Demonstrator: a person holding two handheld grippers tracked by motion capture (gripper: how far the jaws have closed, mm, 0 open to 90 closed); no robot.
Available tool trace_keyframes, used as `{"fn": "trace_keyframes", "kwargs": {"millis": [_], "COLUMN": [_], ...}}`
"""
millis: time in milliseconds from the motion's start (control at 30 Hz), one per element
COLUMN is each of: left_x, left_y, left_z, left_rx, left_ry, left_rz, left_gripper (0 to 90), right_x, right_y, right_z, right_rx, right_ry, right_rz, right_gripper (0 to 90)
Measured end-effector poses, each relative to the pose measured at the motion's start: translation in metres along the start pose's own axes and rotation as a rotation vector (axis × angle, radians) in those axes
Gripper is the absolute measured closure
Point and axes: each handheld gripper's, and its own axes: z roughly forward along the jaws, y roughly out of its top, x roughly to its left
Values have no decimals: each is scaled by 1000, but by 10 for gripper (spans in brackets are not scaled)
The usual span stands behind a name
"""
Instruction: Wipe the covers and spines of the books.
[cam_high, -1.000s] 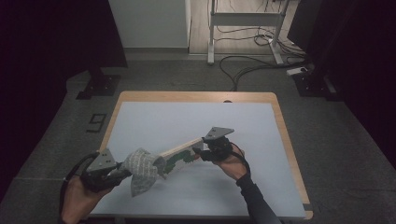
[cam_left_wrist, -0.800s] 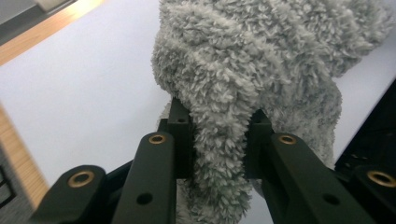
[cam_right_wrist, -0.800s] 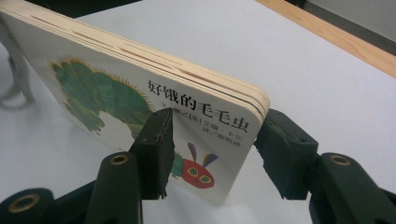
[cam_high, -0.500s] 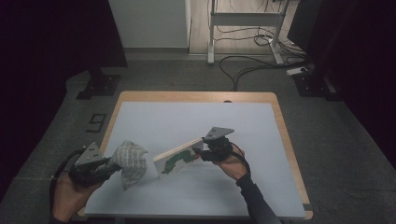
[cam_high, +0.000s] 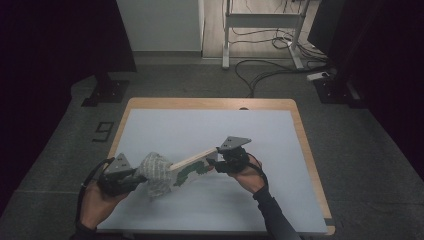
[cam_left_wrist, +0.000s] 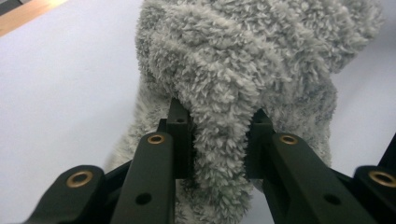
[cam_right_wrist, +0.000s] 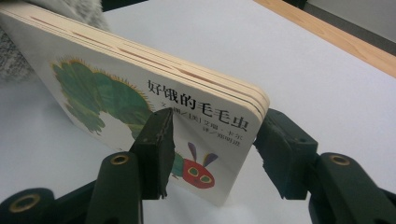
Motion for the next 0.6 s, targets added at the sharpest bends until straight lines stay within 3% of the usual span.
{"fn": "trace_keyframes", "kwargs": {"millis": [100, 400, 600], "left_x": [-4, -3, -5], "left_y": [1, -10, -18], "left_z": [10, 31, 40], "left_rx": [18, 23, 44], "left_ry": [-3, -46, -46], "left_rz": [12, -14, -11], "left_gripper": [709, 713, 717], "right_x": [0, 0, 1], "right_y": [-1, -2, -1], "right_z": [-1, -1, -1], "right_rx": [-2, -6, -4], "right_ry": [0, 1, -1], "right_rz": [0, -2, -3], "right_gripper": [462, 469, 469]}}
